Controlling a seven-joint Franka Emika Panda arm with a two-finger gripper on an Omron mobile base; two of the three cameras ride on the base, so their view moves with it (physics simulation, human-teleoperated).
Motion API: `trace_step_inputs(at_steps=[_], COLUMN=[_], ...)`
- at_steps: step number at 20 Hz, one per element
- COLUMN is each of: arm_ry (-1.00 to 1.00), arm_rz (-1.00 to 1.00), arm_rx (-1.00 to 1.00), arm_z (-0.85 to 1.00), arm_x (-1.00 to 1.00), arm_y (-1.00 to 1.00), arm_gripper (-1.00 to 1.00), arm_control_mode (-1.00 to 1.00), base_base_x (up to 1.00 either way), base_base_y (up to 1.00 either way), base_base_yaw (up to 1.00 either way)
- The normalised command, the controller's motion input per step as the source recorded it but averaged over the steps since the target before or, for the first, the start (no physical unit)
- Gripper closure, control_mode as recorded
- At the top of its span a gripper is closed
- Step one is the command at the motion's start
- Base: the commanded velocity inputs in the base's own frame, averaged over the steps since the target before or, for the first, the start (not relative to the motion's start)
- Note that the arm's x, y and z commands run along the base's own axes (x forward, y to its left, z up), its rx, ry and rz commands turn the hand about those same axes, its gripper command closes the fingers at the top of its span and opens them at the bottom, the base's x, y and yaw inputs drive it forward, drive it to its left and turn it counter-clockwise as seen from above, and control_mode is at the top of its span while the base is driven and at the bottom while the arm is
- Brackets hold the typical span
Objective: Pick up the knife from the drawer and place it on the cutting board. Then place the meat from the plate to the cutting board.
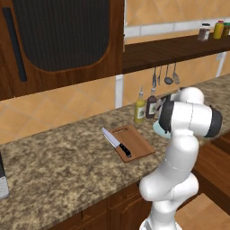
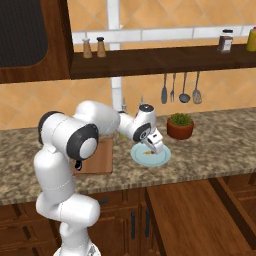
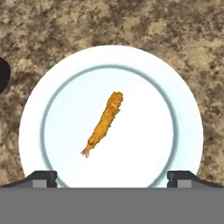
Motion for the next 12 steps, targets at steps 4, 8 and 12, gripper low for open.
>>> trace_step_inputs(at_steps=[4, 8, 12], arm_ry=[0.00, 0.00, 0.00], arm_rz=[-0.08, -0.03, -0.01], arm_rx=[0.00, 0.00, 0.00], arm_z=[-0.33, -0.28, -0.17], arm_x=[0.17, 0.13, 0.04], arm_y=[0.00, -0.01, -0.05], arm_gripper=[-1.00, -1.00, -1.00], arm_control_mode=[-1.00, -1.00, -1.00], base_base_x=[0.00, 0.00, 0.00], base_base_y=[0.00, 0.00, 0.00], base_base_yaw=[0.00, 0.00, 0.00])
